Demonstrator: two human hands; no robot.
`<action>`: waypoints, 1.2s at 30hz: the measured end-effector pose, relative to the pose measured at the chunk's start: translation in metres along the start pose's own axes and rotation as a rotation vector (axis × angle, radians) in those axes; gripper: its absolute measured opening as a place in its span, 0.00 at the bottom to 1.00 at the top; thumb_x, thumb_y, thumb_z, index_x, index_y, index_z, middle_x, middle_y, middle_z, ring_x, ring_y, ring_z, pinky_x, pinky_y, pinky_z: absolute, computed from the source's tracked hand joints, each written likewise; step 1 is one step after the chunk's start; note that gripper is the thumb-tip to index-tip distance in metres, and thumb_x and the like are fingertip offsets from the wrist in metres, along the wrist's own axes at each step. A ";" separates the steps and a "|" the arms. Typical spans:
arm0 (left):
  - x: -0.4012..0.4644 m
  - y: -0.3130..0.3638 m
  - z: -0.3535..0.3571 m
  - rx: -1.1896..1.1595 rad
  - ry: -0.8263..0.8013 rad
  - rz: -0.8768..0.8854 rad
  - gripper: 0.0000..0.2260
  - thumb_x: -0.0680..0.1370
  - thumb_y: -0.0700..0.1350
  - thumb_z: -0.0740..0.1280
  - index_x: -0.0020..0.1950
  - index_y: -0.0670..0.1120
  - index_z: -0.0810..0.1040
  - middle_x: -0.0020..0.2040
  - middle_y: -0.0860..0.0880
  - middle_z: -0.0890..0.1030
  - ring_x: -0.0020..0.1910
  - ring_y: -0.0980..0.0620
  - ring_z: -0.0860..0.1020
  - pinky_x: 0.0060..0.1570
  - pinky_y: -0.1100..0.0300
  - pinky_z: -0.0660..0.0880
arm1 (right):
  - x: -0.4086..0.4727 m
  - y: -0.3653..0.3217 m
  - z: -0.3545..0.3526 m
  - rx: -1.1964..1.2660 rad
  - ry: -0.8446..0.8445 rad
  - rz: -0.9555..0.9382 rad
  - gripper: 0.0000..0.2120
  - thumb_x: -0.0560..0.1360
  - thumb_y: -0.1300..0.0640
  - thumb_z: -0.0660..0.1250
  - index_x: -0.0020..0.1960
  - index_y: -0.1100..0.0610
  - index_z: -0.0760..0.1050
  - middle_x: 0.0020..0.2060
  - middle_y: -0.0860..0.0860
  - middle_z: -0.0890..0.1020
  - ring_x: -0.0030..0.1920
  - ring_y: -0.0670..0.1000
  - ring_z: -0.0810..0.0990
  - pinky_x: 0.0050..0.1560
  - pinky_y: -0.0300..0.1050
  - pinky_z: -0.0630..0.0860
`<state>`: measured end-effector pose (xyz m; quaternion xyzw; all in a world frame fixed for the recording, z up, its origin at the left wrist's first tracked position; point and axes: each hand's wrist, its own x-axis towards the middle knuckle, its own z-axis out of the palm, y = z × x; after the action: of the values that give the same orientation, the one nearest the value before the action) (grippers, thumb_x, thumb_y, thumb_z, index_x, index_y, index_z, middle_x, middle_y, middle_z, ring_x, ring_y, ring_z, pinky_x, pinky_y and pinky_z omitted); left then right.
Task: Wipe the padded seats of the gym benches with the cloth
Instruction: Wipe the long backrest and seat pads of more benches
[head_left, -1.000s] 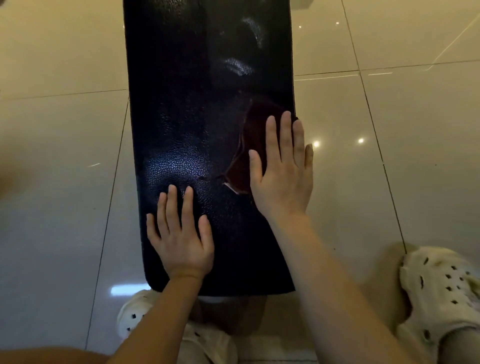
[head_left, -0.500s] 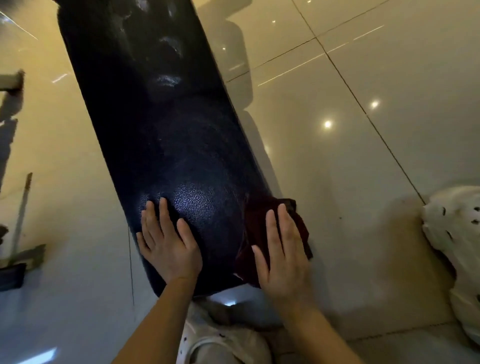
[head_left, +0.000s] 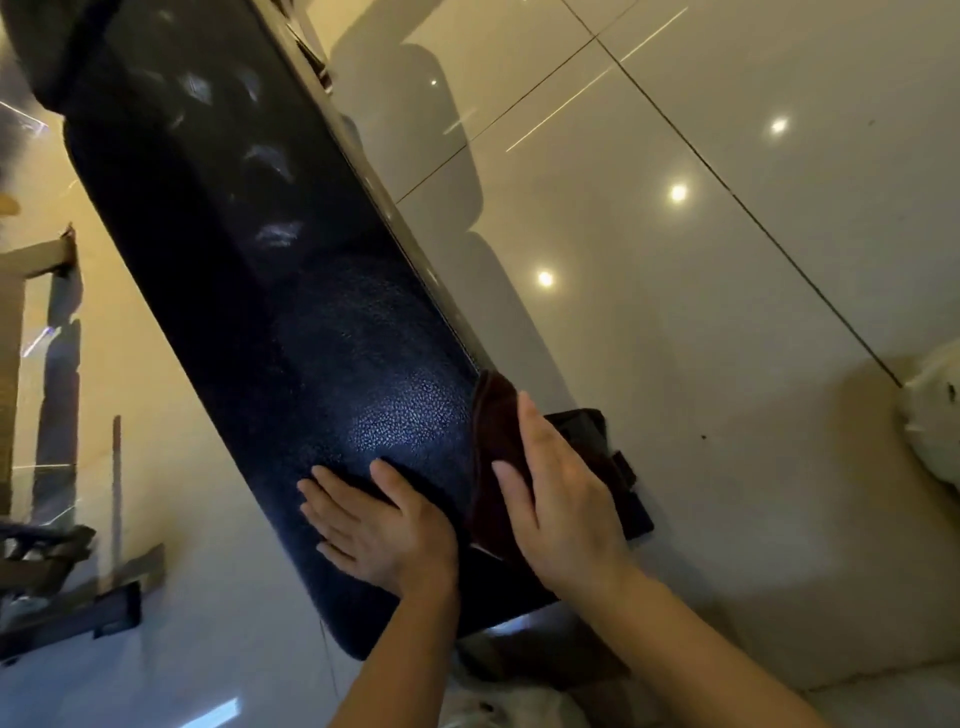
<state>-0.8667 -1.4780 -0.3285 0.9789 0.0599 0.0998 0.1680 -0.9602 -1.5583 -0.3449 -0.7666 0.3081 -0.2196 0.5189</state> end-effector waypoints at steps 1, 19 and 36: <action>0.000 0.000 0.002 -0.004 0.021 0.002 0.39 0.73 0.65 0.41 0.79 0.46 0.55 0.80 0.47 0.54 0.79 0.48 0.51 0.75 0.47 0.46 | 0.017 -0.005 -0.001 0.006 -0.041 0.008 0.32 0.81 0.41 0.50 0.78 0.61 0.56 0.73 0.57 0.69 0.71 0.54 0.69 0.66 0.37 0.64; 0.001 0.006 0.001 0.008 0.075 -0.023 0.33 0.76 0.60 0.47 0.79 0.46 0.56 0.79 0.47 0.56 0.78 0.47 0.53 0.75 0.49 0.47 | -0.051 0.027 -0.023 0.231 -0.255 0.042 0.30 0.81 0.38 0.51 0.79 0.42 0.45 0.78 0.38 0.53 0.78 0.44 0.54 0.73 0.31 0.51; 0.002 0.004 0.003 0.004 0.094 -0.013 0.39 0.72 0.65 0.42 0.79 0.47 0.57 0.79 0.47 0.57 0.78 0.47 0.55 0.74 0.50 0.48 | -0.054 0.031 -0.020 0.245 -0.282 0.001 0.34 0.82 0.39 0.52 0.80 0.56 0.47 0.80 0.48 0.52 0.79 0.50 0.51 0.76 0.39 0.51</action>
<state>-0.8635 -1.4825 -0.3295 0.9730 0.0742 0.1445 0.1639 -1.0192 -1.5420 -0.3676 -0.7208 0.2035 -0.1455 0.6464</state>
